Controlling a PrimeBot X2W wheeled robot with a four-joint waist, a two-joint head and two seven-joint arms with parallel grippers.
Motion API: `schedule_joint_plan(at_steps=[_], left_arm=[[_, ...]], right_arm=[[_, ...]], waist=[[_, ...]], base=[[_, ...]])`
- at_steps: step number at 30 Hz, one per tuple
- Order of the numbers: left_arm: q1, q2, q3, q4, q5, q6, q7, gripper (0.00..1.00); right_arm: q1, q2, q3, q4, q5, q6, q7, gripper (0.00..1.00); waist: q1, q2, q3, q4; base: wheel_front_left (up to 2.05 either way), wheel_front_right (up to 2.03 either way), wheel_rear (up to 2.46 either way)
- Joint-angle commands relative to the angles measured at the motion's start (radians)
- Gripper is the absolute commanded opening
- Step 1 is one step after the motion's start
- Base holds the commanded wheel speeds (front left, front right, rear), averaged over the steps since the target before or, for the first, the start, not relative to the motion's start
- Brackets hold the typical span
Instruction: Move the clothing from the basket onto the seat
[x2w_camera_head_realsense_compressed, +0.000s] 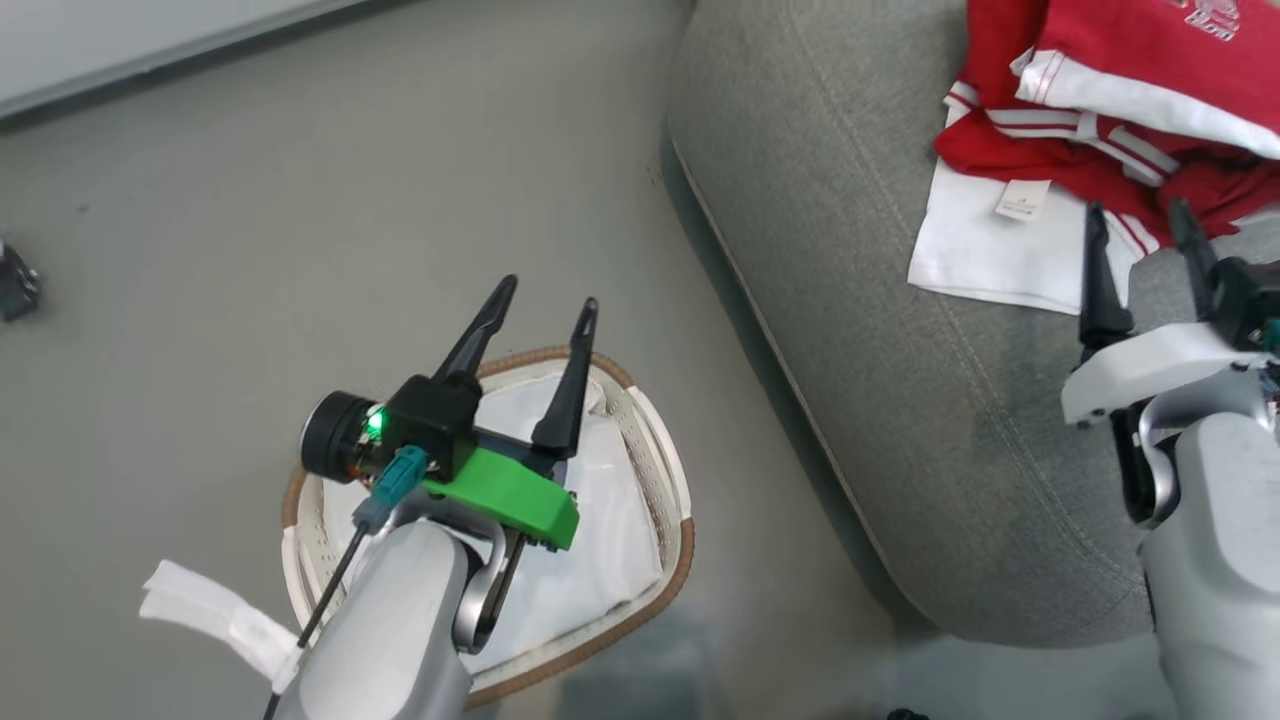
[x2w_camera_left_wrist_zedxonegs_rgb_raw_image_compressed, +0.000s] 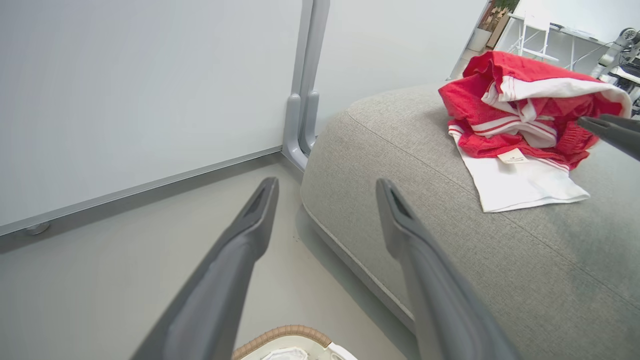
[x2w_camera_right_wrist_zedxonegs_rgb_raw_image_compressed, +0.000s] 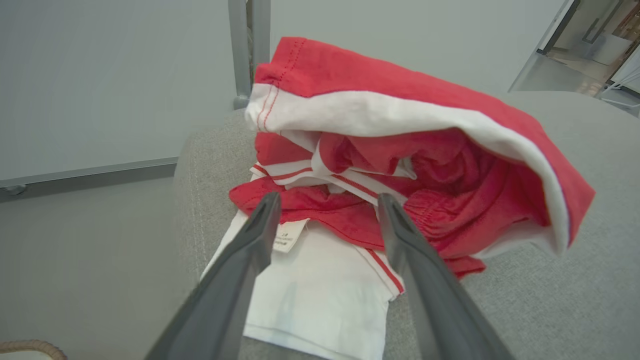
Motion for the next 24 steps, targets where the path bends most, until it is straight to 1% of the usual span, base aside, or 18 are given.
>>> schedule_joint_plan(at_steps=[1, 3, 7, 12, 20, 24], left_arm=[[0.028, 0.004, 0.016, -0.007, -0.003, 0.011, -0.001, 1.00], [0.050, 0.005, 0.042, -0.013, -0.003, 0.021, -0.001, 1.00], [0.091, 0.004, 0.102, -0.022, 0.010, 0.036, -0.001, 1.00], [0.133, 0.004, 0.178, -0.020, 0.012, 0.054, -0.001, 1.00], [0.207, 0.004, 0.275, -0.004, 0.004, 0.083, -0.001, 1.00], [0.253, 0.004, 0.314, 0.007, -0.007, 0.101, -0.001, 1.00]], right_arm=[[0.029, 0.003, 0.016, -0.018, 0.017, -0.001, -0.004, 1.00], [0.049, 0.007, 0.060, -0.052, 0.024, -0.001, -0.004, 1.00], [0.075, 0.030, 0.118, -0.110, 0.046, -0.001, -0.004, 1.00], [0.095, 0.053, 0.161, -0.135, 0.059, -0.001, -0.004, 1.00], [0.165, 0.076, 0.178, -0.145, 0.063, -0.001, -0.004, 1.00], [0.209, 0.084, 0.182, -0.150, 0.062, -0.001, -0.004, 1.00]], waist=[[-0.0001, -0.0001, -0.064, 0.014], [-0.0001, -0.0001, -0.083, 0.028], [-0.0001, -0.0001, -0.112, 0.063], [-0.0001, -0.0001, -0.144, 0.119], [-0.0001, -0.0001, -0.200, 0.207], [-0.0001, -0.0001, -0.226, 0.239]], base=[[0.00, 0.00, 0.00], [0.00, 0.00, 0.00], [0.00, 0.00, 0.00], [0.00, 0.00, 0.00], [0.00, 0.00, 0.00], [0.00, 0.00, 0.00]])
